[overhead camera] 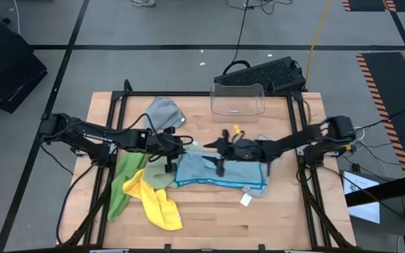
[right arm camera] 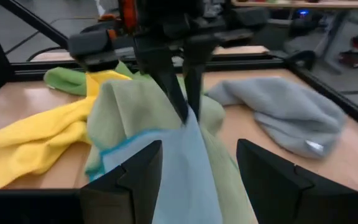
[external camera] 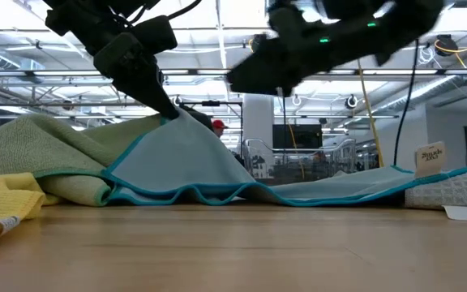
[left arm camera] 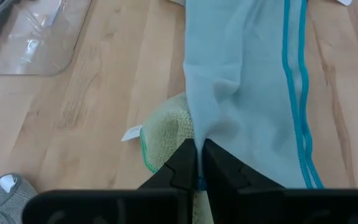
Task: Fold microfiber towels
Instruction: Fold the blue towel
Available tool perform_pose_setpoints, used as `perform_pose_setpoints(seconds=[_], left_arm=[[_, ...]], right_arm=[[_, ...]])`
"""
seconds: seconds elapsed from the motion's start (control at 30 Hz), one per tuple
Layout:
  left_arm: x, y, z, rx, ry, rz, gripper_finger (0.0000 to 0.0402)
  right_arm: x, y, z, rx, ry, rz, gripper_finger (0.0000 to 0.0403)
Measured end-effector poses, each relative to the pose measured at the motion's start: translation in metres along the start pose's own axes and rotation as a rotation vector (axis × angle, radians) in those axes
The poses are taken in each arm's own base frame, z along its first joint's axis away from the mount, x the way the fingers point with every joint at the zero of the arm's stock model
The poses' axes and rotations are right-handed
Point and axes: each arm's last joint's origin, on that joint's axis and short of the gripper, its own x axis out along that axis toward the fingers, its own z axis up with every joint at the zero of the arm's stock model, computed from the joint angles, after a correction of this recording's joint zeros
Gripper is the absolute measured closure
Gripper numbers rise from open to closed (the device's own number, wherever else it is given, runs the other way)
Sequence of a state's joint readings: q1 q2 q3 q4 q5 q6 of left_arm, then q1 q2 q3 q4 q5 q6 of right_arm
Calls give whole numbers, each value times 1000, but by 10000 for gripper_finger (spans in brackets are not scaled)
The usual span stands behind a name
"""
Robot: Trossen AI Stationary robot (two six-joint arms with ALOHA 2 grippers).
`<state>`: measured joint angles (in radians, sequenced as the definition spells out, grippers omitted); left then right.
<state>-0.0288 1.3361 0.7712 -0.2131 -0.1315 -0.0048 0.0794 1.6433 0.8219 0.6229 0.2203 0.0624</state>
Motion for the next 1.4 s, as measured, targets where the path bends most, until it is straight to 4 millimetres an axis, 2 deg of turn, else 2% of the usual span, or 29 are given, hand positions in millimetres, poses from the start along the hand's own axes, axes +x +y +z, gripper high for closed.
perform_pose_setpoints(seconds=[0.13,0.33,0.67,0.83,0.93,1.2,1.4], left_arm=[[0,-1,0,4,0,-3,371],[-1,-7,0,43,-3,-18,371],[-2,-11,0,59,-6,-4,371],[-2,-11,-1,21,8,-5,368],[-2,-12,-5,-19,47,-4,345],[-5,-26,-9,-6,69,44,237],[-14,-41,-25,0,185,114,209]], right_arm=[[31,-10,2,38,29,86,203],[53,-22,4,57,31,172,206],[54,-23,1,2,50,198,269],[54,-23,-1,-4,75,195,281],[54,-22,-3,-12,93,195,278],[53,-14,-4,-29,101,238,250],[53,-14,-4,-26,93,233,246]])
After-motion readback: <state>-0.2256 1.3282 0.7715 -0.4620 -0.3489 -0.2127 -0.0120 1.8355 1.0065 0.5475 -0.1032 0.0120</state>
